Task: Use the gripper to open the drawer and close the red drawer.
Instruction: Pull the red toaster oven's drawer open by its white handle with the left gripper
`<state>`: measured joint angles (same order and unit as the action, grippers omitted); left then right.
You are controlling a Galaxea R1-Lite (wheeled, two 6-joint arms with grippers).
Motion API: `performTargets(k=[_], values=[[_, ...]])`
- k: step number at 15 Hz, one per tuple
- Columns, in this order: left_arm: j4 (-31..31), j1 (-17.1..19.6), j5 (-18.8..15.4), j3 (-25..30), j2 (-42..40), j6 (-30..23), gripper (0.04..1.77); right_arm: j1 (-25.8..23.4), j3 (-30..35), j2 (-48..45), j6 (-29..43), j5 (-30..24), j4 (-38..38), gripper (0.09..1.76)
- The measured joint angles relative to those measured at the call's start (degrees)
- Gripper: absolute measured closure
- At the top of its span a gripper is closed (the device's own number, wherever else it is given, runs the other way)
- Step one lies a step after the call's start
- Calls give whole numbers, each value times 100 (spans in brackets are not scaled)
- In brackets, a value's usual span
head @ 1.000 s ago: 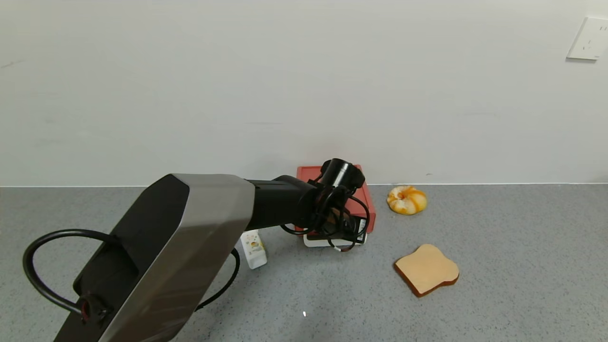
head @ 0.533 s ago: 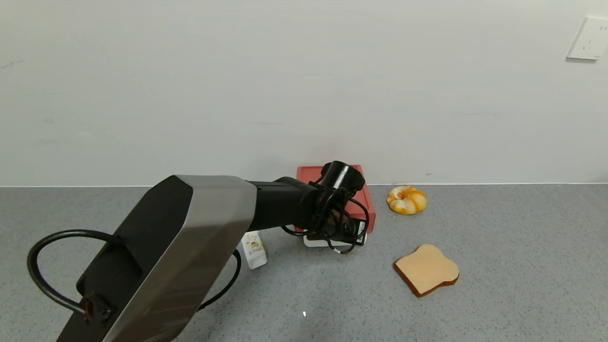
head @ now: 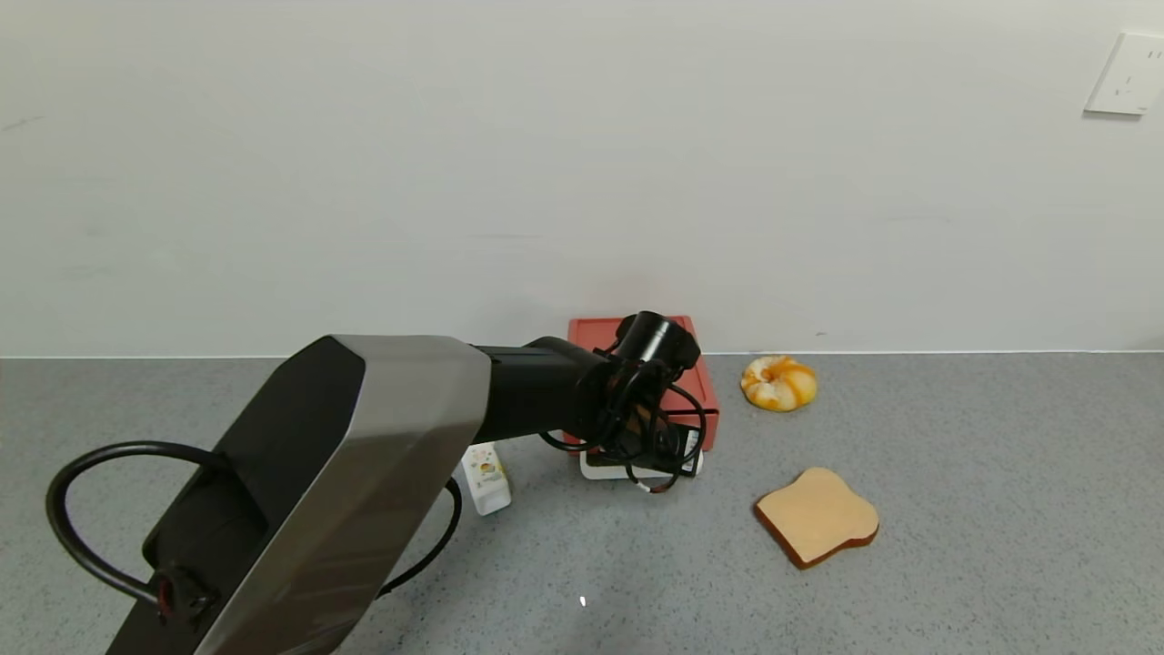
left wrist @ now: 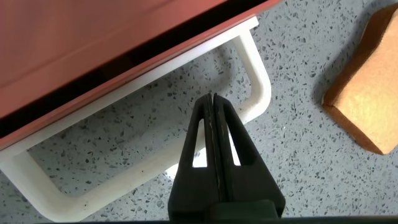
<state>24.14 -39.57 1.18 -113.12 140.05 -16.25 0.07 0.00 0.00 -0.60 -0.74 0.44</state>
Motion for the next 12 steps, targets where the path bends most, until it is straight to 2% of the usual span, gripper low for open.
performTargets(k=[12], values=[[439,-89,-107,-6,-66,-550,170,0,0,0,2,-2,-2,15]])
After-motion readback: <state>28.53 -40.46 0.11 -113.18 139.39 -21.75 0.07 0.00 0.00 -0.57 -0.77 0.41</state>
